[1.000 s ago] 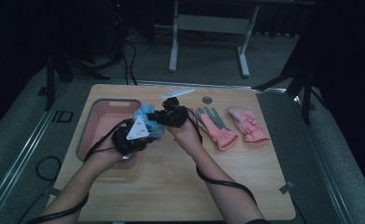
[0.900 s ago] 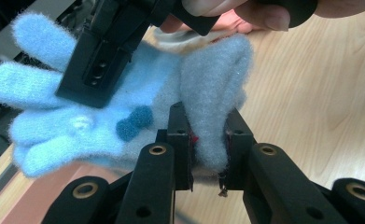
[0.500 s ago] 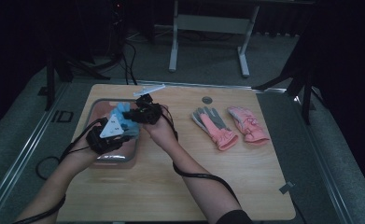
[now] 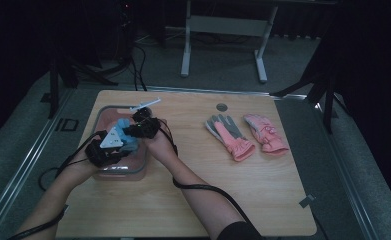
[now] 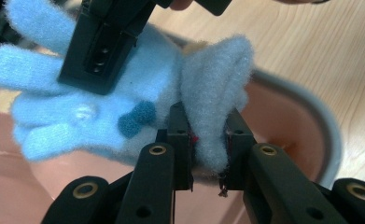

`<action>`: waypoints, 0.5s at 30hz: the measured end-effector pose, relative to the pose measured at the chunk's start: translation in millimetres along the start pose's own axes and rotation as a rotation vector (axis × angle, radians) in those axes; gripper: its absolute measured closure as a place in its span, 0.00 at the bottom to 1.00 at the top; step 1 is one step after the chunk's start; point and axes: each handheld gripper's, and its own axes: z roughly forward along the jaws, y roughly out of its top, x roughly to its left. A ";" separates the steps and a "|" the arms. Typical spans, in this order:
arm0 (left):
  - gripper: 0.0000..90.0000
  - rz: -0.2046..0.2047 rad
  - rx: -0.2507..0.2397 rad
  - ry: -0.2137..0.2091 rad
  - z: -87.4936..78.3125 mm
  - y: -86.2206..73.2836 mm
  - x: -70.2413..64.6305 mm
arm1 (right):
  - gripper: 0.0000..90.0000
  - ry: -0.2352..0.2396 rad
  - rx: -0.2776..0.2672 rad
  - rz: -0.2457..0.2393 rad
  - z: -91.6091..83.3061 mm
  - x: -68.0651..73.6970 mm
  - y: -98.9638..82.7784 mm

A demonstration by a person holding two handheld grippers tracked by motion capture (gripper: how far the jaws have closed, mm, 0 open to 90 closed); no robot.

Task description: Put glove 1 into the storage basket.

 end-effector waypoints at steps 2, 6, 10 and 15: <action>0.87 -0.004 0.016 -0.004 3.9 -4.9 1.2 | 0.89 -0.006 0.017 0.001 7.0 -1.2 -3.7; 0.87 -0.011 0.029 -0.003 7.0 -12.1 3.8 | 0.89 -0.004 0.022 0.003 16.1 -1.1 -7.5; 0.87 -0.031 0.054 -0.019 11.0 -19.0 11.7 | 0.89 0.000 0.025 0.022 24.7 -3.4 -10.1; 0.87 -0.021 0.092 -0.036 16.4 -16.6 15.5 | 0.88 0.001 0.042 0.040 31.0 -6.5 -11.2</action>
